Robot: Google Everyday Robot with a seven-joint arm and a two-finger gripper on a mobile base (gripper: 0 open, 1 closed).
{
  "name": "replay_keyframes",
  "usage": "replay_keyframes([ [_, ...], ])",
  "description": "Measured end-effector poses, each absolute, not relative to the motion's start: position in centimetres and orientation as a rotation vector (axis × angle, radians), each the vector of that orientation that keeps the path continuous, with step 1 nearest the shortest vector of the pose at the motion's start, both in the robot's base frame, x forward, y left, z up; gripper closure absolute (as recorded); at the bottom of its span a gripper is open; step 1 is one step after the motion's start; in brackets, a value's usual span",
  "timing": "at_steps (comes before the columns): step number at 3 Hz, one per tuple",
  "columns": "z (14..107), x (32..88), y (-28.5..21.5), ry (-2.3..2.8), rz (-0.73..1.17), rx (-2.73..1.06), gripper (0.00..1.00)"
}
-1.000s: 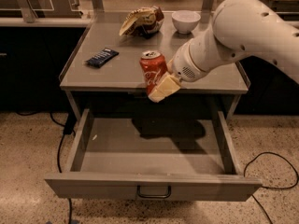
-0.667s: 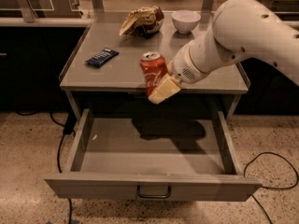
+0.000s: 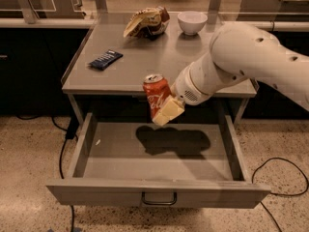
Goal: Place coke can into top drawer
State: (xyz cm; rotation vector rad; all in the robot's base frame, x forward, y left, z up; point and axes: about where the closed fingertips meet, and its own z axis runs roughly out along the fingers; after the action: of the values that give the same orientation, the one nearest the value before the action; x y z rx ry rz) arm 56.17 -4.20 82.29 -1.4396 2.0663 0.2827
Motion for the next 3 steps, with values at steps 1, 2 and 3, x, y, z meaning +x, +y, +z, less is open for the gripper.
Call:
replay_keyframes([
  [1, 79.4, 55.1, -4.4, 2.121, 0.272, -1.454, 1.00],
  [2, 75.9, 54.3, -4.5, 2.178, 0.260, -1.471, 1.00],
  [3, 75.9, 54.3, -4.4, 2.179, 0.260, -1.471, 1.00],
])
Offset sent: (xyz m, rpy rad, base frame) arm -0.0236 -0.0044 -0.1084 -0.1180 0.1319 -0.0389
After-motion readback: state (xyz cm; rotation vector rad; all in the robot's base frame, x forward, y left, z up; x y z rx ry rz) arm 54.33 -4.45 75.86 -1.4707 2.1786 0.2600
